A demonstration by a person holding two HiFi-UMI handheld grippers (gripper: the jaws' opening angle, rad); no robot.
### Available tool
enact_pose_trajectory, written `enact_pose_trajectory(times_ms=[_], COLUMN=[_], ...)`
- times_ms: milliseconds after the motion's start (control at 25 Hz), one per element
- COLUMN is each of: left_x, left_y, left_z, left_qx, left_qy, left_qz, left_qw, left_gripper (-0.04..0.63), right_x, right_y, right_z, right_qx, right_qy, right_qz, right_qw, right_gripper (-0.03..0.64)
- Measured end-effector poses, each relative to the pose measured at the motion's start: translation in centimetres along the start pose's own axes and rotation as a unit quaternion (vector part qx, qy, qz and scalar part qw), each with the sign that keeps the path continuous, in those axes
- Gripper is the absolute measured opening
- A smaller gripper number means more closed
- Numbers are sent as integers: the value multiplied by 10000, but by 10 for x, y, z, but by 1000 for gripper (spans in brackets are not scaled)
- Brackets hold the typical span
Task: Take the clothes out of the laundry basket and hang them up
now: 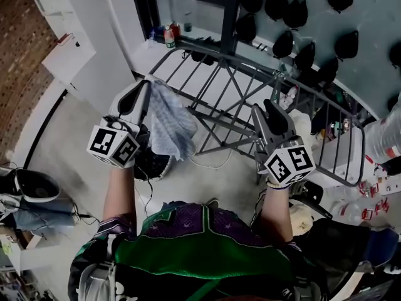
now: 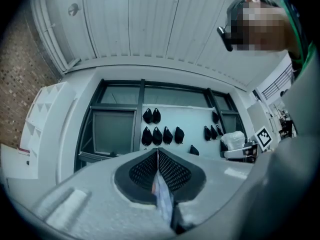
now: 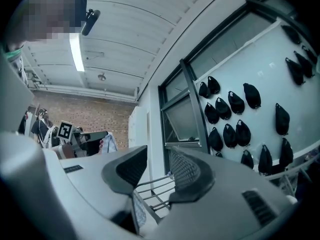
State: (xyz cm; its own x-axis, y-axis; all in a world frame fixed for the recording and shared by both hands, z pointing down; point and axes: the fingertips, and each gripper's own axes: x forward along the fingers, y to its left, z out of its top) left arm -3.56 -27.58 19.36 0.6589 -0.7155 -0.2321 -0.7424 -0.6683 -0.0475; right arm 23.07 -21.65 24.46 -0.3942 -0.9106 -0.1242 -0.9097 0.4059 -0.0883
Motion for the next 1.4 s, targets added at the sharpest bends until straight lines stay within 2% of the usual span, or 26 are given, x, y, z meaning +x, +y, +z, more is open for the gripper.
enact_pose_trajectory(times_ms=[200,360,600,760,1200,1400], left_x=[32,56,102,135,264,334], left_y=[-23,-39,-50,-51,-9,12], left_z=[9,17,30,30,-24,-45], left_qx=[54,-106,163,216,-110,-310], left_qy=[-124,-139,-215,-290,-129,-142], left_qz=[-30,-88,-303,-504,-1056,-1348], left_qw=[9999,9998,9992,9981,9943,9903], left_gripper=[20,20,20,20,20,20], right_x=[-18,-34,-44,-39,34,72], right_y=[-21,-36,-59,-74,-127,-152], right_z=[4,7,5,-2,-3,-9], right_qx=[18,86,239,255,1,0], right_qy=[-79,-163,-273,-213,-77,-2], right_qz=[88,51,-144,-326,-748,-1122], right_qw=[9999,9998,9992,9989,9972,9937], right_gripper=[132,132,132,132,132,132])
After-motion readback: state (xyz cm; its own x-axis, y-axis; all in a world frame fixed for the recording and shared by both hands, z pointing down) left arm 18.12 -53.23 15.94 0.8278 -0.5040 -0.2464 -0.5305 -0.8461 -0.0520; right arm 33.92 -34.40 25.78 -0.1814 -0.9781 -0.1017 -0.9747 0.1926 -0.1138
